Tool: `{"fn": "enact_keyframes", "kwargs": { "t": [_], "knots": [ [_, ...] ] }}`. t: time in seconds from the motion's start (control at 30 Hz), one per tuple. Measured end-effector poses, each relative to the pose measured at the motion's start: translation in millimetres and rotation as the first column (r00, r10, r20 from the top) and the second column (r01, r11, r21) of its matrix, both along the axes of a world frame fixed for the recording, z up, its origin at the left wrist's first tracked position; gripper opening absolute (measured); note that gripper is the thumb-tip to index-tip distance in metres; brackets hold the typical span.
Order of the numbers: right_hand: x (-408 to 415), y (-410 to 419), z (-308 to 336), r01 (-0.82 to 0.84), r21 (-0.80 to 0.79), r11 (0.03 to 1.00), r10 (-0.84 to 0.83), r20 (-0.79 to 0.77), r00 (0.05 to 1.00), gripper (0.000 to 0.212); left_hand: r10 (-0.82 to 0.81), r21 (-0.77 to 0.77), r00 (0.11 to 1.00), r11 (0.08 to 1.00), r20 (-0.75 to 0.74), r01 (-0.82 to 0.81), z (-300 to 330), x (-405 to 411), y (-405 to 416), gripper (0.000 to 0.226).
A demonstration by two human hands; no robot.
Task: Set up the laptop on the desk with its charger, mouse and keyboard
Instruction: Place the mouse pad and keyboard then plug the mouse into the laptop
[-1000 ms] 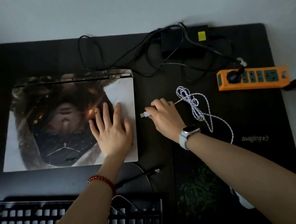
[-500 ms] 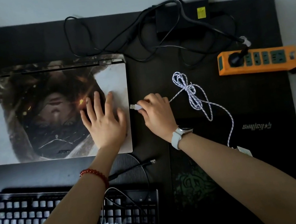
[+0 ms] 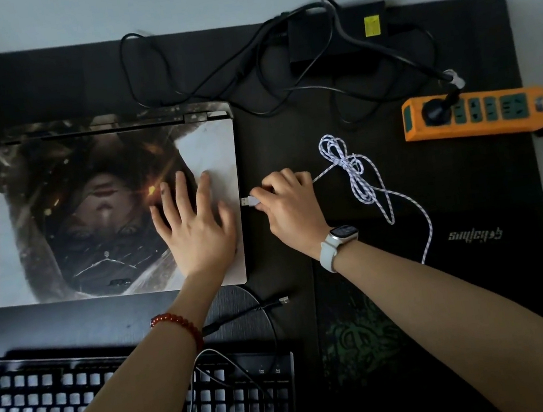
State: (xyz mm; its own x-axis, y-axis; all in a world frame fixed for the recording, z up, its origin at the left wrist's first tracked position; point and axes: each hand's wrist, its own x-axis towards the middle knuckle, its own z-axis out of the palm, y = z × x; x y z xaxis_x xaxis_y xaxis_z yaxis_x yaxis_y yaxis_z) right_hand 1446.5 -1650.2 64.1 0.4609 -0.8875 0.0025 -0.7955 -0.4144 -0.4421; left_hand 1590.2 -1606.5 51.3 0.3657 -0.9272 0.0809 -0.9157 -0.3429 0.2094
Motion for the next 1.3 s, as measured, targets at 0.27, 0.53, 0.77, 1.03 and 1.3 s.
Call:
{"fn": "enact_keyframes", "kwargs": {
  "t": [0.27, 0.53, 0.77, 1.03, 1.3],
  "knots": [
    [3.4, 4.8, -1.1, 0.044, 0.002, 0.999, -0.044, 0.022, 0.999, 0.014, -0.003, -0.014, 1.0, 1.0, 0.015, 0.003, -2.2, 0.9, -0.2, 0.05],
    [0.9, 0.3, -0.9, 0.002, 0.025, 1.0, -0.001, -0.024, 1.0, 0.019, -0.006, -0.004, 1.0, 1.0, 0.005, 0.006, -2.3, 0.9, -0.2, 0.05],
    [-4.2, 2.2, -1.0, 0.086, -0.016, 0.996, -0.086, -0.037, 0.996, 0.015, 0.0, -0.002, 1.0, 1.0, 0.001, 0.0, -2.6, 1.6, -0.2, 0.05],
    [10.0, 9.8, 1.6, 0.182, 0.143, 0.973, -0.2, 0.119, 0.973, 0.018, 0.004, 0.013, 1.0, 1.0, -0.019, -0.004, 1.0, 0.4, -0.1, 0.051],
    [9.9, 18.6, -2.3, 0.15, 0.116, 0.982, -0.164, 0.124, 0.979, 0.016, -0.002, 0.018, 1.0, 1.0, -0.013, 0.003, -0.6, 0.8, -0.1, 0.05]
  ]
}}
